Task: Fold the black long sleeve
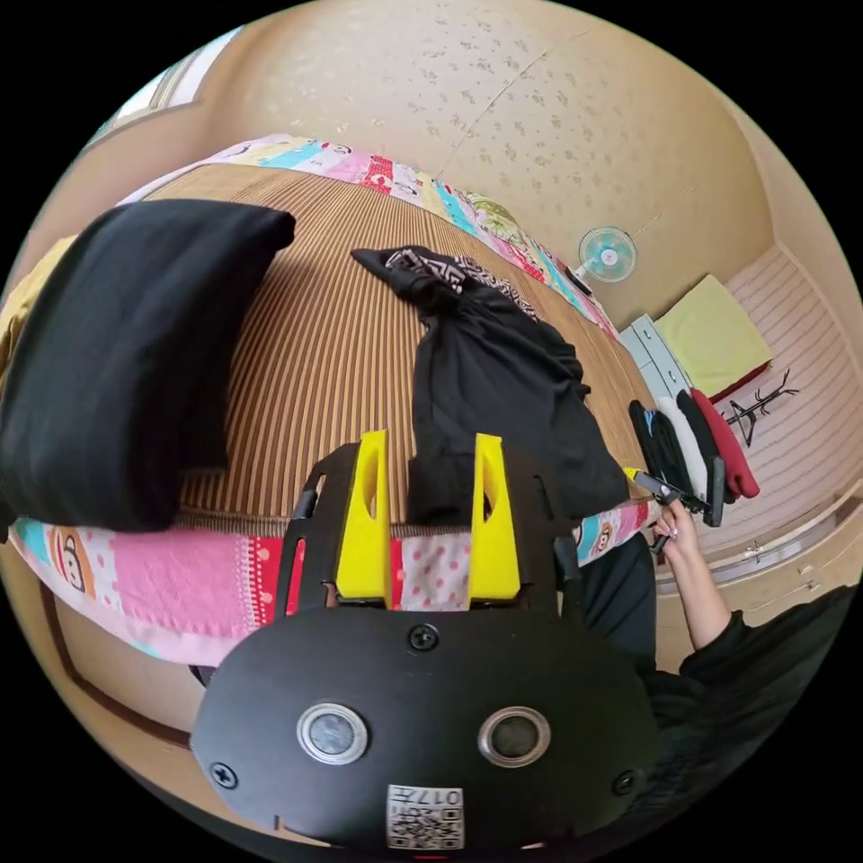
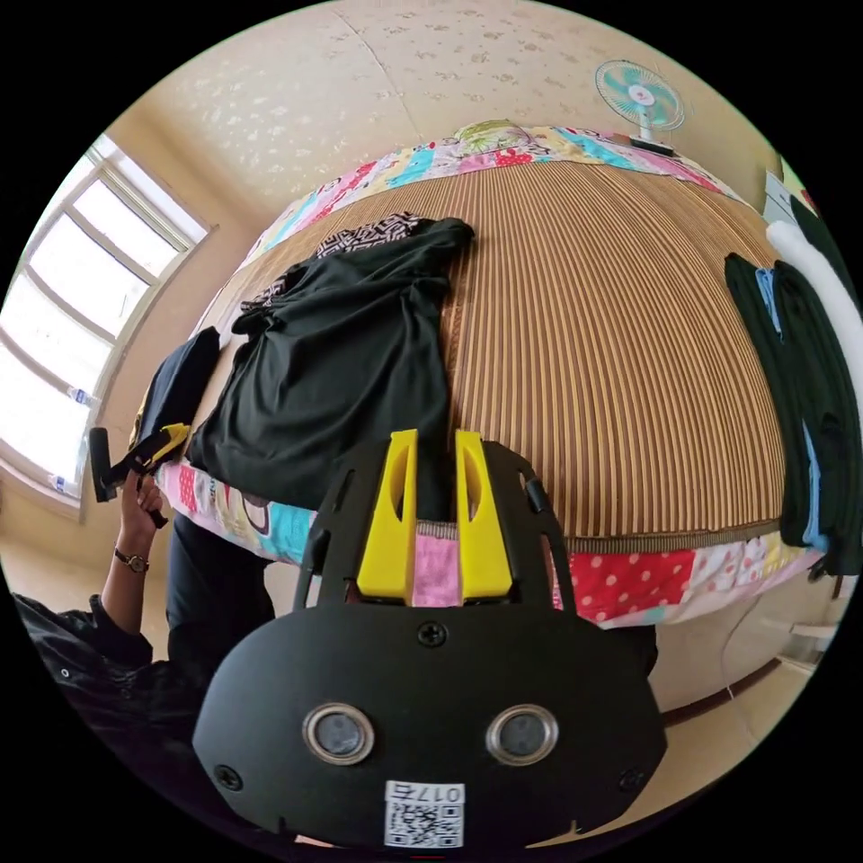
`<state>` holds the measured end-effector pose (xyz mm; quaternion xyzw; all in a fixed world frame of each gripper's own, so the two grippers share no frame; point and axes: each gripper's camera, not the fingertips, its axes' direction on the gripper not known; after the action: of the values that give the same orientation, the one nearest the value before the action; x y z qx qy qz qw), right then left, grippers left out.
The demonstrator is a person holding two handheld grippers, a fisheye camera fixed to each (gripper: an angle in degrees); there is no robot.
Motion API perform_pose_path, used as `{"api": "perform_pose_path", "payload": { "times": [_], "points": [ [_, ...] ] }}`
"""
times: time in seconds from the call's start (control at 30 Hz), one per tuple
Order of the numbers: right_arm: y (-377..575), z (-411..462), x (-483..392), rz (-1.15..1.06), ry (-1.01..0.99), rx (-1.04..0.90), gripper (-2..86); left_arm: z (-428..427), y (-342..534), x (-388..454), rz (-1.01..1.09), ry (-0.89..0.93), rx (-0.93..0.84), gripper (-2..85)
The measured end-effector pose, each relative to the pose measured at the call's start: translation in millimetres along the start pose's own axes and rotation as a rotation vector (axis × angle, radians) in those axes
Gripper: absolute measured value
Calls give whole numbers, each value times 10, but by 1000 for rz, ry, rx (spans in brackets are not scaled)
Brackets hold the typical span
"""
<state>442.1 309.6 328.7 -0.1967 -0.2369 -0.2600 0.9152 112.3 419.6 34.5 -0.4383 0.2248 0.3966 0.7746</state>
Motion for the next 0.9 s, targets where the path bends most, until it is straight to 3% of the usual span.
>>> {"api": "perform_pose_path", "payload": {
  "times": [0.2, 0.37, 0.5, 0.7, 0.9],
  "points": [
    [402, -129, -34, 55, 13, 102, 77, 196, 273, -133, -47, 7, -146, 43],
    [457, -76, 224, 140, -119, 93, 90, -331, 687, -492, -110, 301, -52, 40],
    [571, 58, 308, 156, -141, 66, 89, -485, 974, -798, -171, 305, -68, 40],
    [684, -103, 327, 145, -185, 190, 87, -610, 1244, -1211, -244, 337, -59, 39],
    [586, 29, 304, 43, -47, 50, 32, -686, 1208, -1518, -247, 374, -69, 36]
  ]
}}
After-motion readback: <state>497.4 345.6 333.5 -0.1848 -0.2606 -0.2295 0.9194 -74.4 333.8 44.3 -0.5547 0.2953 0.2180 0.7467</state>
